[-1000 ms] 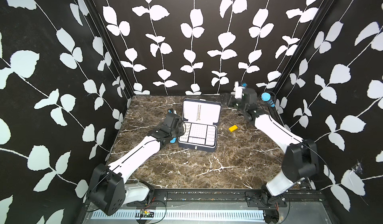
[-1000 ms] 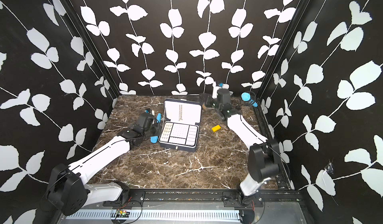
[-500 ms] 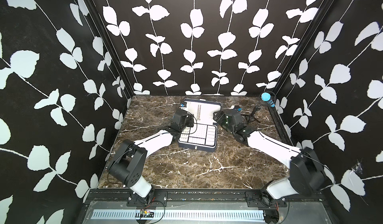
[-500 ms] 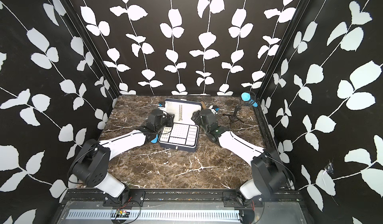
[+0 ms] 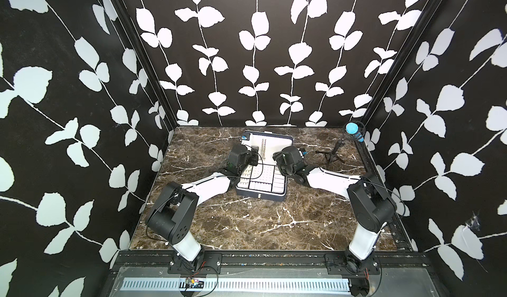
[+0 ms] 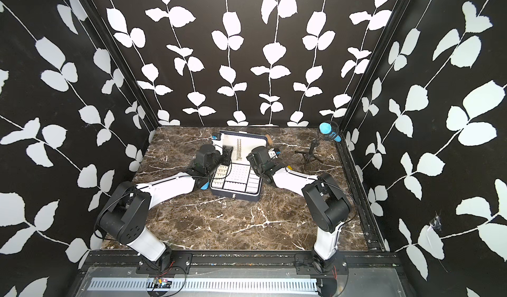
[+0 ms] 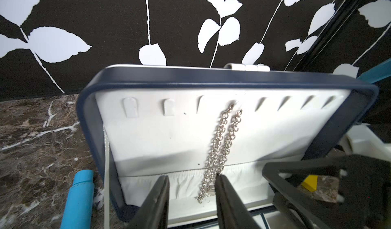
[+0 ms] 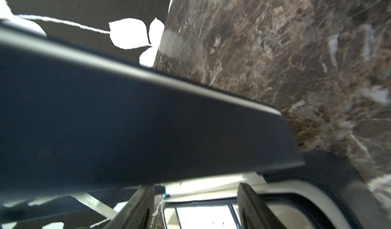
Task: Put jewelry chain into jewelry box
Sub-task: Open the storage slot of the jewelry box.
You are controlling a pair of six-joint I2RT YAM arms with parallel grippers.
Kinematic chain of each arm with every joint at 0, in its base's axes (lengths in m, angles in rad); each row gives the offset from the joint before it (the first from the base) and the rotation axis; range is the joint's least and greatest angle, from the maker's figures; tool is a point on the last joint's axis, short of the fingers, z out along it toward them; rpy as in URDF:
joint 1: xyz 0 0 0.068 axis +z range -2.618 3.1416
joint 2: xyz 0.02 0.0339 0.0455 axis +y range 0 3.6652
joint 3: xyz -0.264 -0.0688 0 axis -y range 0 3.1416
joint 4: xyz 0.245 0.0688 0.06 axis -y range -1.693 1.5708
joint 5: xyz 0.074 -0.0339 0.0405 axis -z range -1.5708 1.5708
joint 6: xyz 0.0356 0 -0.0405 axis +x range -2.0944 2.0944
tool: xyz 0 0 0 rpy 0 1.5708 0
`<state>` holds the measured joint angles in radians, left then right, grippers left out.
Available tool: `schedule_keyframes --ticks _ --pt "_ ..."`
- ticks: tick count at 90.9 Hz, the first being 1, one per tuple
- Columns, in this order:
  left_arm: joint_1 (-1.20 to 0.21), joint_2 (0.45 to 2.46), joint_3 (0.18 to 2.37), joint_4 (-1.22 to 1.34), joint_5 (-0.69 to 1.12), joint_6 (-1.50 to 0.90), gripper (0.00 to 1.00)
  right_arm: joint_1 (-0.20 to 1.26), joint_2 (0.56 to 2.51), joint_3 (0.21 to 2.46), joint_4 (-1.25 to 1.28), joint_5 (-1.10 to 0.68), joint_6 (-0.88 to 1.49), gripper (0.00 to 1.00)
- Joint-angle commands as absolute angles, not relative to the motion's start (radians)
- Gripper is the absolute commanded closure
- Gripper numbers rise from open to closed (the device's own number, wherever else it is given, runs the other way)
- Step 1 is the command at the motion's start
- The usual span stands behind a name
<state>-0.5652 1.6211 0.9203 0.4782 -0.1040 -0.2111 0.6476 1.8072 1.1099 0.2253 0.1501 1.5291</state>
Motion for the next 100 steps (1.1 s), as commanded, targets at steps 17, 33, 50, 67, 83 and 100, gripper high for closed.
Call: schedule_keyframes --ticks 17,33,50,67,83,100 --pt "-0.569 1.685 0.933 0.527 -0.025 -0.194 0.63 0.652 1.868 1.119 0.385 0.221 1.638 0.44" --pt "-0.569 1.709 0.937 0.543 -0.016 -0.174 0.64 0.652 1.893 1.132 0.389 0.223 1.658 0.56" --pt "-0.569 1.723 0.936 0.574 0.008 -0.150 0.64 0.652 1.916 1.129 0.413 0.220 1.667 0.75" --pt "-0.569 1.714 0.924 0.594 0.012 -0.143 0.66 0.652 1.923 1.125 0.441 0.211 1.658 0.92" --pt "-0.568 1.693 0.913 0.593 0.005 -0.162 0.67 0.653 1.918 1.110 0.461 0.199 1.653 1.00" --pt "-0.566 1.688 0.943 0.505 0.008 -0.231 0.67 0.653 1.910 1.099 0.478 0.189 1.652 1.00"
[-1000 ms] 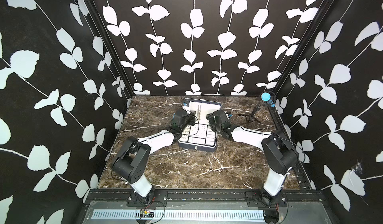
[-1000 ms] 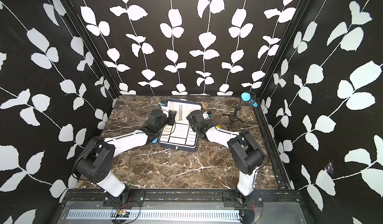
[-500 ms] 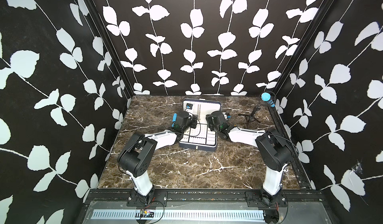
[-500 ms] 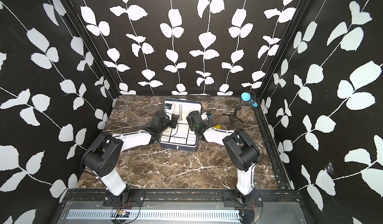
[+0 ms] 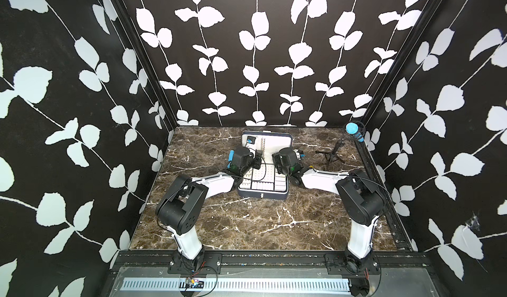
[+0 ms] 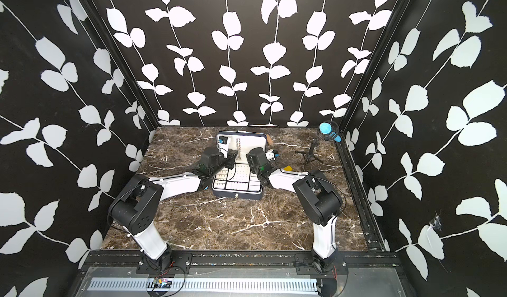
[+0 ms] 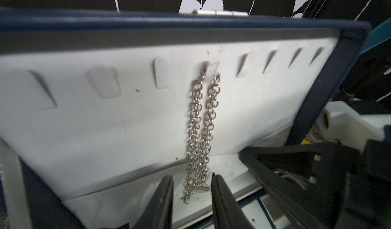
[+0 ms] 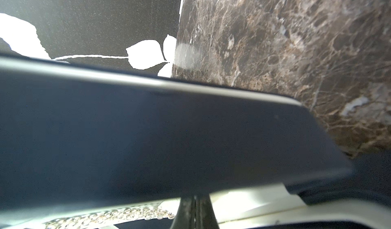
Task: Put jewelry chain into jewelry box
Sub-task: Open the storage slot of the jewelry box.
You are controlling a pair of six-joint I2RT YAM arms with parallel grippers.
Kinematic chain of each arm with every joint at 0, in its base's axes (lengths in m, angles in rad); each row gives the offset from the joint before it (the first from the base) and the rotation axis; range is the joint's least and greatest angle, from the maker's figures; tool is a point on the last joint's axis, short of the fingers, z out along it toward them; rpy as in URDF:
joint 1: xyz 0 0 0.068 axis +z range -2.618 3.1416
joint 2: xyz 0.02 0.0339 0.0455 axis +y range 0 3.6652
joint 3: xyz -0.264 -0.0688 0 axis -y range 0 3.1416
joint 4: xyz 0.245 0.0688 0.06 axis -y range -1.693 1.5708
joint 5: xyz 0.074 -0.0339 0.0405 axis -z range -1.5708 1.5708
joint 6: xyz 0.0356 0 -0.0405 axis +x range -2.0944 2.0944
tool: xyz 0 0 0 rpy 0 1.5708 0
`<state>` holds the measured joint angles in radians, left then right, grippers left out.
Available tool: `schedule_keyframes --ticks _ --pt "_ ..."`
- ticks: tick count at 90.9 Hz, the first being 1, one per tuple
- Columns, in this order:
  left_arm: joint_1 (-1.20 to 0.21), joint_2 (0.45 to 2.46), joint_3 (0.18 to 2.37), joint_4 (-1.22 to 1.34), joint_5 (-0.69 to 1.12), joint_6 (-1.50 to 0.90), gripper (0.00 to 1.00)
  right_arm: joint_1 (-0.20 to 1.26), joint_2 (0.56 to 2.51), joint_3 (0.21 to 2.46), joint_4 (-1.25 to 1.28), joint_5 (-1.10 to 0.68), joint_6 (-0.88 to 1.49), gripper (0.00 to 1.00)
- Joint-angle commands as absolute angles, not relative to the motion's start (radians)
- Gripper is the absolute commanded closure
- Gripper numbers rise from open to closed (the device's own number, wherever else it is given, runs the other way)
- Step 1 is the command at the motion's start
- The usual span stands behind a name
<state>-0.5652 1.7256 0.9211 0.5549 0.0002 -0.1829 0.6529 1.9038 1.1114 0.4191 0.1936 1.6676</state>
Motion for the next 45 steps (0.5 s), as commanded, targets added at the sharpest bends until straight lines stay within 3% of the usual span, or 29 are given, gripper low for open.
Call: schedule_keyframes --ticks 1,45 --pt "-0.566 1.688 0.945 0.499 0.009 -0.234 0.67 0.653 1.910 1.099 0.478 0.187 1.652 1.00" --pt "-0.557 1.726 1.037 0.357 0.020 -0.284 0.70 0.653 1.907 1.085 0.505 0.153 1.658 1.00"
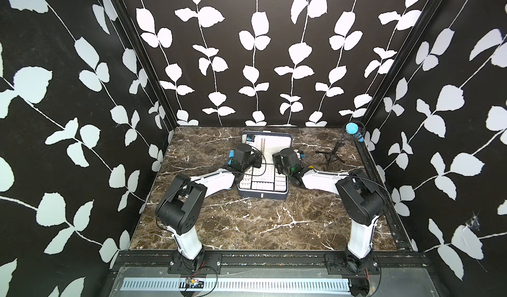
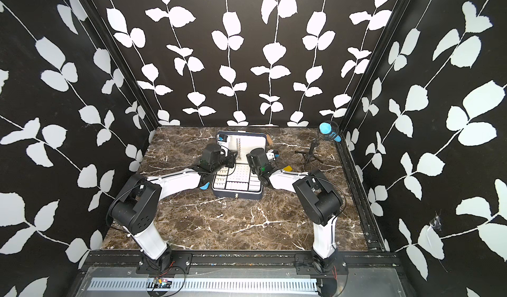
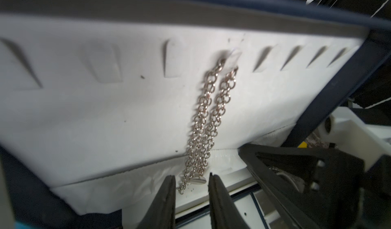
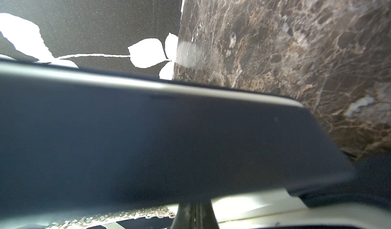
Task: Put jewelry chain into jewelry box
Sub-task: Open the storage slot of the jewelry box.
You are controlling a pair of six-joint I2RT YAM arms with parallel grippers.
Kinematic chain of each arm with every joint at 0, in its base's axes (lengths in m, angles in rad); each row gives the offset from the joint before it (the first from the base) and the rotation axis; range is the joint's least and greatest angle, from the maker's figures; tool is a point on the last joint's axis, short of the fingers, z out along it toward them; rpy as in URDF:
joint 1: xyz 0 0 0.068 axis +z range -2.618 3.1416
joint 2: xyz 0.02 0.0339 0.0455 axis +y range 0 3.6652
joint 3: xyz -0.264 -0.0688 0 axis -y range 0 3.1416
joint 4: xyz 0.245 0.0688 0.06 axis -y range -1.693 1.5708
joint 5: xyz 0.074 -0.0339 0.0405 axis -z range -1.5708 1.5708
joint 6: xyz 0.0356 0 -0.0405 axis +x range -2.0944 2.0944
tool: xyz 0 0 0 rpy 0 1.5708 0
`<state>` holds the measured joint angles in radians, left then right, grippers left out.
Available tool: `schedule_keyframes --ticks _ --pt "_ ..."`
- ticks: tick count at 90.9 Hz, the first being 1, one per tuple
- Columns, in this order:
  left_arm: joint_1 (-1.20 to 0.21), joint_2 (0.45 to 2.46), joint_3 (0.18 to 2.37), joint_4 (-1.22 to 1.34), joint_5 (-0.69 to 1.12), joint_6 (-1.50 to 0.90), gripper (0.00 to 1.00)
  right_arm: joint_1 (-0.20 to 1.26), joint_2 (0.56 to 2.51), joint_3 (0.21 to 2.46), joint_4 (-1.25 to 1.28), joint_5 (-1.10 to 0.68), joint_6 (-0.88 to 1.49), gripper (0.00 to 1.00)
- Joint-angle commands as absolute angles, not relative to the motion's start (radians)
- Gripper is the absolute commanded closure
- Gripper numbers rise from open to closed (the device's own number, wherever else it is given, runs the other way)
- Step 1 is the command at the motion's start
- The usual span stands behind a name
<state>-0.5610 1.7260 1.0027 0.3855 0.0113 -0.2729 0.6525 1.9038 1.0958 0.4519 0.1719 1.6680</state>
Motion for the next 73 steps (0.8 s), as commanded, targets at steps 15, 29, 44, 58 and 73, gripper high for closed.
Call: schedule_keyframes --ticks 15,29,44,58,73 --pt "-0.555 1.754 1.059 0.352 -0.001 -0.280 0.70 0.656 1.905 1.085 0.512 0.139 1.661 1.00" --pt "-0.555 1.775 1.083 0.343 -0.002 -0.275 0.71 0.657 1.899 1.076 0.515 0.134 1.662 1.00" --pt "-0.556 1.794 1.107 0.333 0.000 -0.273 0.75 0.659 1.899 1.075 0.517 0.125 1.662 1.00" --pt "-0.556 1.806 1.124 0.323 -0.004 -0.266 0.79 0.661 1.897 1.074 0.520 0.119 1.663 1.00" --pt "-0.555 1.814 1.131 0.329 -0.005 -0.265 0.89 0.664 1.894 1.071 0.522 0.111 1.663 1.00"
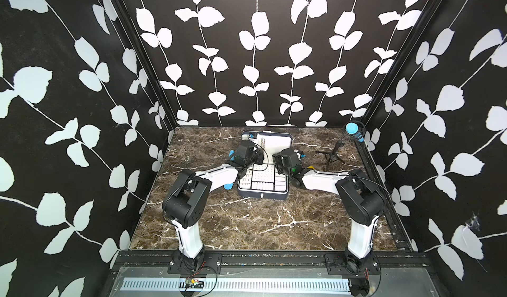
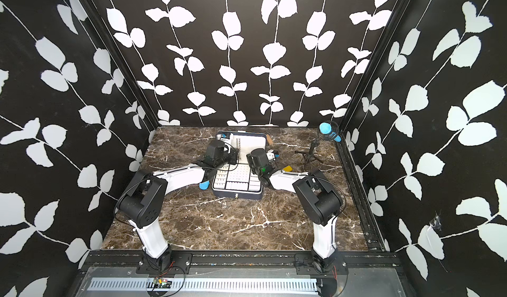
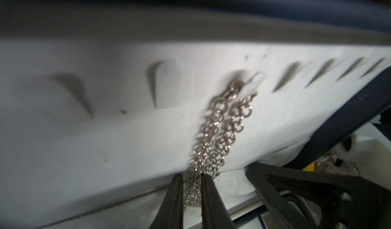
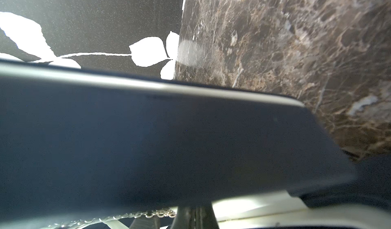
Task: Put jewelry chain into jewelry box
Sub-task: Open the storage slot of the jewelry box, then adjust the necklace in the storage slot.
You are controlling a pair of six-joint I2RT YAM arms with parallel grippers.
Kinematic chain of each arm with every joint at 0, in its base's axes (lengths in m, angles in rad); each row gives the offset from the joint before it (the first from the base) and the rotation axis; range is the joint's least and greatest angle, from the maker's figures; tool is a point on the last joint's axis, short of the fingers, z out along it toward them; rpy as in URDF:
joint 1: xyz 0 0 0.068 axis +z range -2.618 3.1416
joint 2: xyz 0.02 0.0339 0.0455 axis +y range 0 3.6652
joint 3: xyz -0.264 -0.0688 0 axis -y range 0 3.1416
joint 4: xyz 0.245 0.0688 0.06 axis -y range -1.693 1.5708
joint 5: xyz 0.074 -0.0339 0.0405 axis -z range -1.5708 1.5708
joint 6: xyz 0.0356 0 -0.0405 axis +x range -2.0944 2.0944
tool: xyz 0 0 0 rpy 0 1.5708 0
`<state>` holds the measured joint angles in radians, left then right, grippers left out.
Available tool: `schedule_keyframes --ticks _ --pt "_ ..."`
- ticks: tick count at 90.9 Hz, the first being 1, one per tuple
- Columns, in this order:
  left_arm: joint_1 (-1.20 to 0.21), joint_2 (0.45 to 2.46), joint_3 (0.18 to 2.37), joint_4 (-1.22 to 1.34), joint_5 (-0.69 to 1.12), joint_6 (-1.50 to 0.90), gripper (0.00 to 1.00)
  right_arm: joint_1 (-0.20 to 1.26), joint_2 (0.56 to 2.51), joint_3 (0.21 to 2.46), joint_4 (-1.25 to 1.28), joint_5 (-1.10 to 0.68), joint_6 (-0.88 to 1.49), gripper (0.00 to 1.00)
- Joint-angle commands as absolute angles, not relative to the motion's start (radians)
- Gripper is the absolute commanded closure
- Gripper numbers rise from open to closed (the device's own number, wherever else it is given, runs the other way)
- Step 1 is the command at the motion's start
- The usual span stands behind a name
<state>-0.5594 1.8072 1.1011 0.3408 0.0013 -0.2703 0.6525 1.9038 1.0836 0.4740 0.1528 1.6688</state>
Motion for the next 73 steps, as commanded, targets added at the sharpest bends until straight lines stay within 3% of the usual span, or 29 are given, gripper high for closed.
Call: schedule_keyframes --ticks 1,9,73 --pt "-0.555 1.814 1.131 0.331 -0.004 -0.264 0.90 0.663 1.894 1.070 0.522 0.111 1.663 1.00" --pt "-0.555 1.811 1.130 0.338 -0.005 -0.263 1.00 0.666 1.890 1.066 0.523 0.109 1.663 1.00" --pt "-0.551 1.733 1.139 0.370 -0.041 -0.281 1.00 0.665 1.861 1.025 0.481 0.080 1.622 1.00"
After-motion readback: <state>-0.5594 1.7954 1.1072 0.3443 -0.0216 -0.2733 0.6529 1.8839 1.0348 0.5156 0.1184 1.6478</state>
